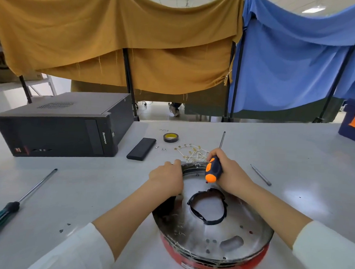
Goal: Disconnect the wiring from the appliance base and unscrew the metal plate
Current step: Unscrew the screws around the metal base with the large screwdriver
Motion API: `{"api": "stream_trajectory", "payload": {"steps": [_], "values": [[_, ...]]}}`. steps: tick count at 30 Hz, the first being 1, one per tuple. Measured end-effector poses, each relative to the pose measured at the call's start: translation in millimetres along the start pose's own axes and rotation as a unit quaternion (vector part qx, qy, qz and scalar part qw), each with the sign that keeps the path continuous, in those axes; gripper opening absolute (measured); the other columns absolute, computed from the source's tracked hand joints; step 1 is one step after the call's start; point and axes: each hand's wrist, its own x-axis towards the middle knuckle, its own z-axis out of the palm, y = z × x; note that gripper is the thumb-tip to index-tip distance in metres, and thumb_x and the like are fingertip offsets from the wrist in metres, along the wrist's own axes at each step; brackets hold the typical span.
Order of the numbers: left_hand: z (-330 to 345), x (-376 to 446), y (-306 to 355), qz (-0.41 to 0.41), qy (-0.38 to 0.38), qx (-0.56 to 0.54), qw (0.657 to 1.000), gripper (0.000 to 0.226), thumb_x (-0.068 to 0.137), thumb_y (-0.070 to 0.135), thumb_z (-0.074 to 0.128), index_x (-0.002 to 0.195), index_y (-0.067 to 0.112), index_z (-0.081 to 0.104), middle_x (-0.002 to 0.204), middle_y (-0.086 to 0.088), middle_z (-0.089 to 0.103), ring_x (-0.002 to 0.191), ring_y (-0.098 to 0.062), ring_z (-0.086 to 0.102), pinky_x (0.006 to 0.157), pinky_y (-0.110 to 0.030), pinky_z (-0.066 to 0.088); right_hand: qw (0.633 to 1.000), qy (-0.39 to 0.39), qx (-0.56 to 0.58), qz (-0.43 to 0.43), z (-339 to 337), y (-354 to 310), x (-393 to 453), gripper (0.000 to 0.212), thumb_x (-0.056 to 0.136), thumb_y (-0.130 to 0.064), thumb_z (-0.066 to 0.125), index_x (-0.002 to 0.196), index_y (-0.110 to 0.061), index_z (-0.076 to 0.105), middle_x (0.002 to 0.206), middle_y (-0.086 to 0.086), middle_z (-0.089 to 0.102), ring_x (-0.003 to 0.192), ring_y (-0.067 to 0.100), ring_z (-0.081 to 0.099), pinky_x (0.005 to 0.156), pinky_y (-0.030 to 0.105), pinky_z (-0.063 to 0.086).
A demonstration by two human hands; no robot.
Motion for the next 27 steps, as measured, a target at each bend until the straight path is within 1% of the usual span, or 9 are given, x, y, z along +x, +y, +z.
{"api": "stream_trajectory", "payload": {"steps": [2, 5, 8, 9, 13, 16, 20, 22, 27], "values": [[-2, 5, 4, 0.049, 0.000, -0.067, 0.997, 0.060, 0.091, 0.031, 0.052, 0.143, 0.020, 0.024, 0.136, -0.009, 0.041, 0.121, -0.030, 0.048, 0.093, -0.041, 0.043, 0.999, 0.028, 0.036, 0.000, 2, 2, 0, 0.040, 0.082, 0.004, 0.054, 0.098, -0.030, 0.042, 0.087, 0.000, 0.061, 0.078, 0.022, 0.057, 0.070, 0.034, 0.046], [4, 9, 9, 0.064, 0.009, -0.098, 0.993, 0.080, 0.076, 0.065, 0.058, 0.141, 0.028, 0.029, 0.136, 0.002, 0.046, 0.122, -0.023, 0.049, 0.095, -0.038, 0.043, 0.994, 0.084, 0.074, 0.006, 0, 3, -2, 0.047, 0.083, 0.004, 0.053, 0.093, -0.040, 0.038, 0.091, -0.011, 0.060, 0.082, 0.009, 0.060, 0.064, 0.014, 0.043], [14, 12, 8, 0.053, 0.039, -0.085, 0.994, 0.086, 0.064, 0.078, 0.057, 0.134, 0.034, 0.036, 0.130, 0.008, 0.051, 0.117, -0.019, 0.052, 0.088, -0.034, 0.043, 0.987, 0.124, 0.104, -0.001, -7, 3, -2, 0.039, 0.089, -0.007, 0.055, 0.094, -0.041, 0.037, 0.095, -0.004, 0.065, 0.091, 0.019, 0.065, 0.070, 0.033, 0.049], [15, 13, 7, 0.054, 0.045, -0.079, 0.994, 0.087, 0.063, 0.080, 0.056, 0.134, 0.034, 0.036, 0.129, 0.008, 0.051, 0.116, -0.019, 0.052, 0.087, -0.034, 0.042, 0.984, 0.136, 0.118, -0.007, -10, 0, 0, 0.032, 0.092, -0.013, 0.055, 0.095, -0.039, 0.037, 0.096, -0.003, 0.067, 0.092, 0.020, 0.066, 0.072, 0.037, 0.050], [17, 14, 8, 0.056, 0.053, -0.073, 0.994, 0.088, 0.062, 0.082, 0.054, 0.133, 0.034, 0.036, 0.127, 0.008, 0.052, 0.115, -0.020, 0.053, 0.084, -0.034, 0.042, 0.982, 0.146, 0.102, -0.067, -31, -21, 9, 0.015, 0.093, -0.042, 0.051, 0.098, -0.033, 0.040, 0.073, -0.014, 0.071, 0.067, 0.006, 0.064, 0.064, 0.022, 0.049], [16, 14, 8, 0.052, 0.049, -0.077, 0.994, 0.088, 0.061, 0.082, 0.054, 0.133, 0.035, 0.036, 0.127, 0.008, 0.052, 0.115, -0.020, 0.053, 0.083, -0.034, 0.041, 0.979, 0.153, -0.038, -0.127, -54, -40, 14, 0.043, 0.083, -0.068, 0.038, 0.108, -0.034, 0.044, 0.058, -0.012, 0.065, 0.059, 0.004, 0.061, 0.065, 0.021, 0.046], [17, 14, 7, 0.048, 0.046, -0.079, 0.995, 0.088, 0.062, 0.082, 0.053, 0.133, 0.034, 0.035, 0.128, 0.009, 0.051, 0.116, -0.019, 0.052, 0.084, -0.033, 0.040, 0.930, 0.195, -0.219, -0.223, -78, -68, 21, 0.053, 0.083, -0.063, 0.042, 0.111, -0.020, 0.055, 0.065, 0.001, 0.064, 0.057, 0.022, 0.059, 0.055, 0.034, 0.050], [17, 14, 7, 0.046, 0.044, -0.079, 0.995, 0.087, 0.061, 0.082, 0.053, 0.132, 0.035, 0.036, 0.128, 0.010, 0.050, 0.116, -0.018, 0.052, 0.083, -0.032, 0.040, 0.927, 0.209, -0.206, -0.232, -84, -80, 22, 0.057, 0.083, -0.064, 0.040, 0.109, -0.017, 0.059, 0.069, 0.007, 0.066, 0.060, 0.027, 0.060, 0.057, 0.042, 0.051], [17, 14, 8, 0.050, 0.045, -0.073, 0.995, 0.089, 0.061, 0.083, 0.051, 0.134, 0.035, 0.034, 0.129, 0.010, 0.050, 0.116, -0.018, 0.052, 0.082, -0.032, 0.040, 0.935, 0.236, -0.147, -0.221, -81, -90, 21, 0.054, 0.086, -0.062, 0.047, 0.098, -0.013, 0.065, 0.071, 0.009, 0.068, 0.065, 0.029, 0.061, 0.060, 0.044, 0.051]]}}
